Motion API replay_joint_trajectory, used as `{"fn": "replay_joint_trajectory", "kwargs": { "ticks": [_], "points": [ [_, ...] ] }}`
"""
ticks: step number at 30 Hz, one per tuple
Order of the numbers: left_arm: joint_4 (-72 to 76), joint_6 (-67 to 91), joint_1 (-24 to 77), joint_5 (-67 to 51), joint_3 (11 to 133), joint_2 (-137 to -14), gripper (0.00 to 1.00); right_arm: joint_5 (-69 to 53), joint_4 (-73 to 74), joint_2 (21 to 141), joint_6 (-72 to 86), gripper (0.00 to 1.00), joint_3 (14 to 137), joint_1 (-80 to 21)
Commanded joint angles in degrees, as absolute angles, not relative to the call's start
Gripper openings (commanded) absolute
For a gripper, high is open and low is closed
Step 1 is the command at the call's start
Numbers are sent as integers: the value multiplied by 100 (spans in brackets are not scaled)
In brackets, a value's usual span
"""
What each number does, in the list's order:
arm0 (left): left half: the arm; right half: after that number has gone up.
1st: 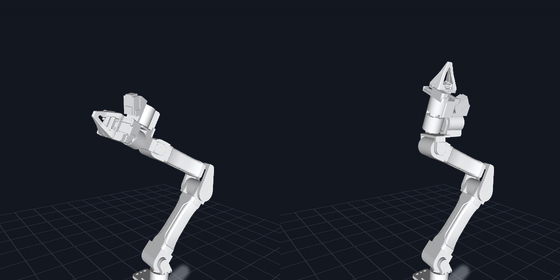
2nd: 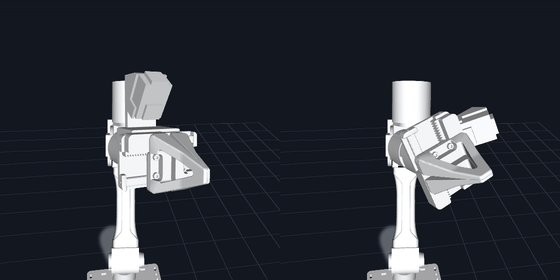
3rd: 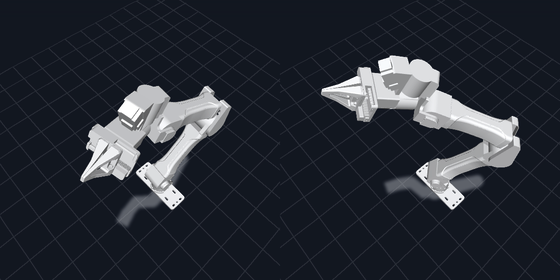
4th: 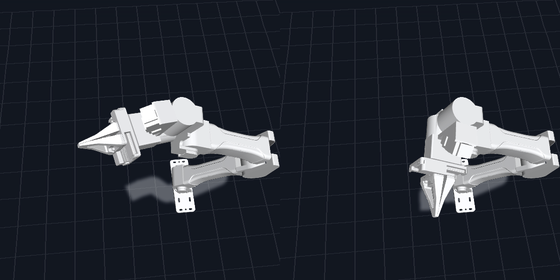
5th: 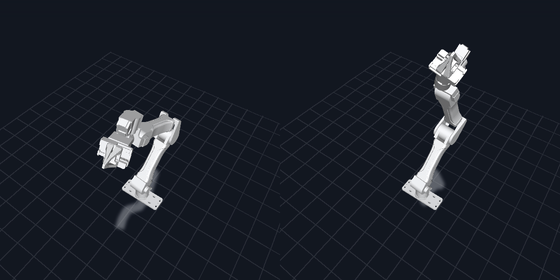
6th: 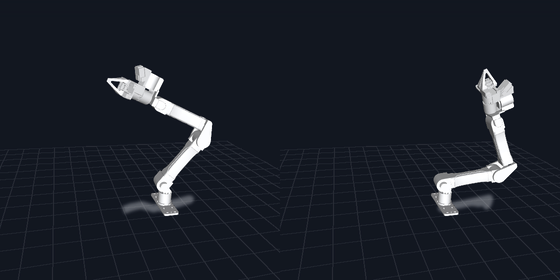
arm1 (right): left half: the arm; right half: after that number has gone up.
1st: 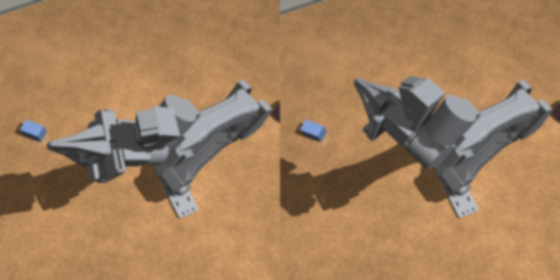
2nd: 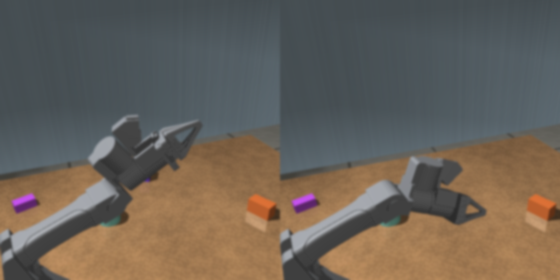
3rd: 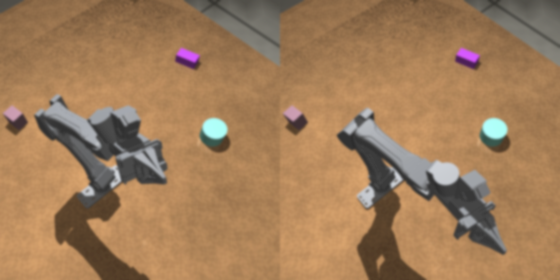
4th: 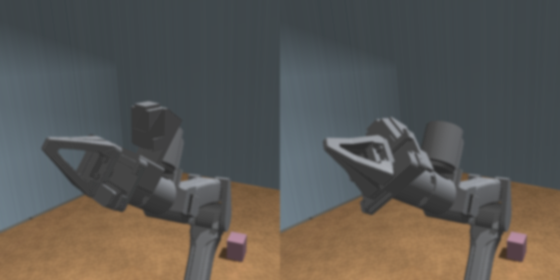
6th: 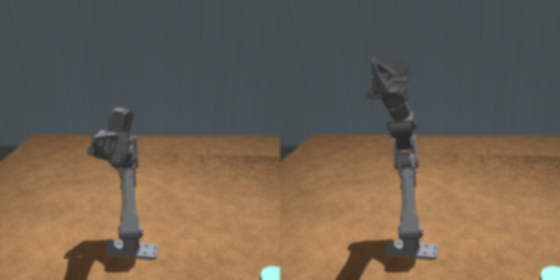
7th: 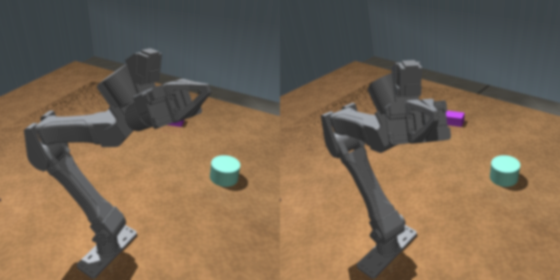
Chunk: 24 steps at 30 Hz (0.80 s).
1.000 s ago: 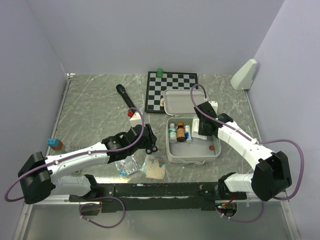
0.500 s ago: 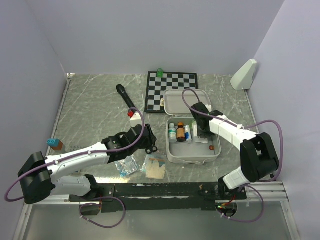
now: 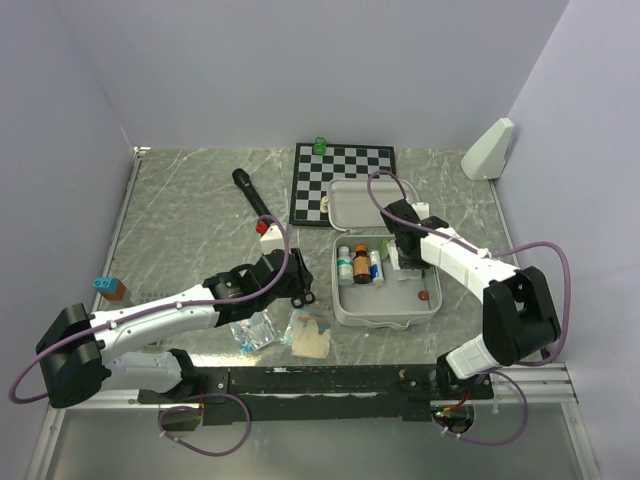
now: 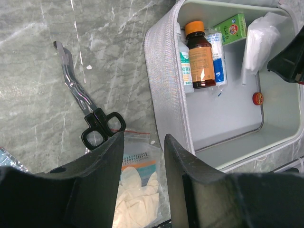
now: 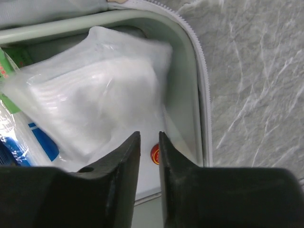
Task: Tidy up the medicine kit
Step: Adjust the medical item in the medicine box.
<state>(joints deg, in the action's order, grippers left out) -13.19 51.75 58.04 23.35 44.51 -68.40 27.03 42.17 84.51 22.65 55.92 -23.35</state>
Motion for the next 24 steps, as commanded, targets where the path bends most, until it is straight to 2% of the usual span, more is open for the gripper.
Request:
{"fn": "replay_joint_trajectory", "kwargs": {
  "ticks": [1, 5, 10, 16, 24],
  "points": [
    [-1248, 5124, 5783, 2320, 4614, -6768, 45, 2883, 4394, 7903, 2461, 39, 5634, -2311],
    [-1222, 5133, 5783, 2285, 4623, -6802, 44, 2638, 4316, 7603, 2522, 43, 5642, -2355],
    [-1187, 5168, 5783, 2224, 4614, -6812, 44, 2242, 3851, 7550, 2610, 32, 5537, -2373],
    [-1274, 5168, 5783, 2259, 4623, -6768, 44, 1671, 3473, 8296, 2681, 20, 5616, -2162],
    [-1239, 5159, 5783, 2259, 4579, -6794, 45, 1292, 3296, 9017, 2821, 17, 5695, -1925]
  ]
}}
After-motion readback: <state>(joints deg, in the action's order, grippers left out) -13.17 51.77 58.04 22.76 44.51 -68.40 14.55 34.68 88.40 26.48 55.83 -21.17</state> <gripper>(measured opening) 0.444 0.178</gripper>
